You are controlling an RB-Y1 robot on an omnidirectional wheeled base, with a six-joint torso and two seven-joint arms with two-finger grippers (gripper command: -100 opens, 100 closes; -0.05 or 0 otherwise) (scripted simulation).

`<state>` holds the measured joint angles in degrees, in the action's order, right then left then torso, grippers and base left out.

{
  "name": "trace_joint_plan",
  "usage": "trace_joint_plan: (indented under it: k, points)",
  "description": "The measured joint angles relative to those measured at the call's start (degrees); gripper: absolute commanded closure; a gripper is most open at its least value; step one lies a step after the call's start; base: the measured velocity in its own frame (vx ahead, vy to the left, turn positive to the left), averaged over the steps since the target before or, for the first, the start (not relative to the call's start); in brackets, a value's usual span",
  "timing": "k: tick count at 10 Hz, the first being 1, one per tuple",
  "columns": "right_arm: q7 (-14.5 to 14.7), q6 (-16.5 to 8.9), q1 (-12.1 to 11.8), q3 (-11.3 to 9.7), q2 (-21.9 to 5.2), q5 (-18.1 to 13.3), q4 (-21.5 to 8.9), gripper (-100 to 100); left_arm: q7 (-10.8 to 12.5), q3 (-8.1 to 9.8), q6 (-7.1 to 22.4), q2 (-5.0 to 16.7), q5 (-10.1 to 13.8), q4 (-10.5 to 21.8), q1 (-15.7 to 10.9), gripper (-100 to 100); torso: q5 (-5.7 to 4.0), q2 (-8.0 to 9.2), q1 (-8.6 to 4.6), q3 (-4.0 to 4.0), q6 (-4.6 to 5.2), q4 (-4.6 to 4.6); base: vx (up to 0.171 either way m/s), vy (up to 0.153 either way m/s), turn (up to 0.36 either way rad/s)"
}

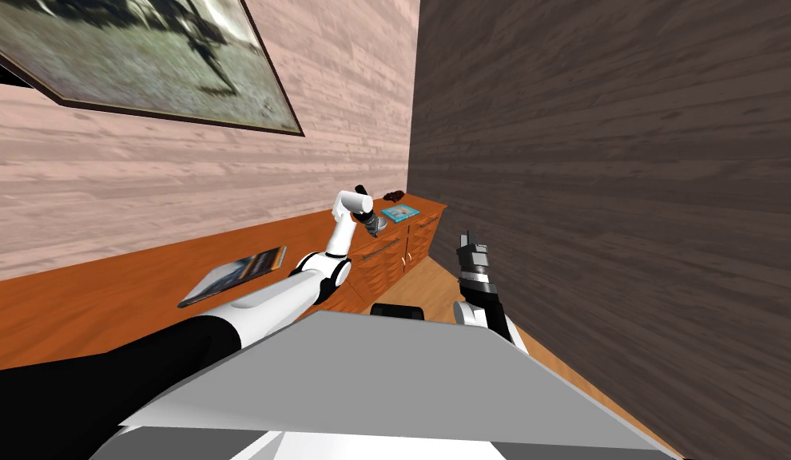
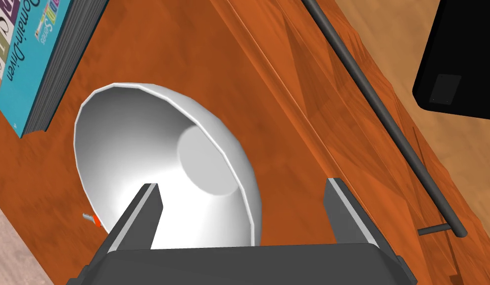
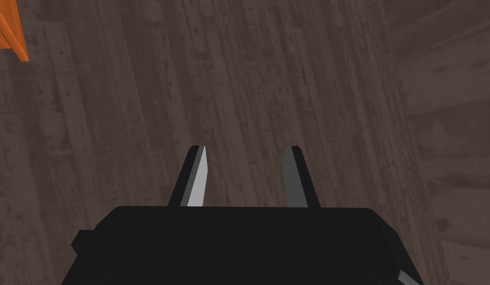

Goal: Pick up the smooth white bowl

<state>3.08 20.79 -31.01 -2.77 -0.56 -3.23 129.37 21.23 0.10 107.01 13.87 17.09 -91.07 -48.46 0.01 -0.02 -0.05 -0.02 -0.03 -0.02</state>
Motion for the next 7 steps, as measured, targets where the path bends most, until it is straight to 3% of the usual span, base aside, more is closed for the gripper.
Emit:
trace_joint_plan:
  k: [4,5,6,7]
  points:
    - [0.0,0.0,0.0,0.0,0.0,0.0,0.0,0,0.06,0.03,0.02,0.01,-0.01,-0.02,-0.01,100,0.0,-0.02,0.02,-0.02,0.03,-0.02,0.0,0.0,0.0]
    - [0.0,0.0,0.0,0.0,0.0,0.0,0.0,0,0.06,0.03,0.02,0.02,-0.01,-0.02,0.0,0,0.0,-0.02,0.02,-0.02,0.03,-0.02,0.0,0.0,0.0]
    - [0.0,0.0,0.0,0.0,0.0,0.0,0.0,0,0.06,0.03,0.02,0.02,-0.01,-0.01,0.0,100,0.0,-0.02,0.02,-0.02,0.03,-0.01,-0.006,0.007,0.01]
    - [0.0,0.0,0.0,0.0,0.0,0.0,0.0,0,0.21,0.16,0.82,0.14,0.22,-0.7,-0.27,100,-0.01,0.02,0.04,0.02,0.03,0.02,-0.008,0.012,0.01]
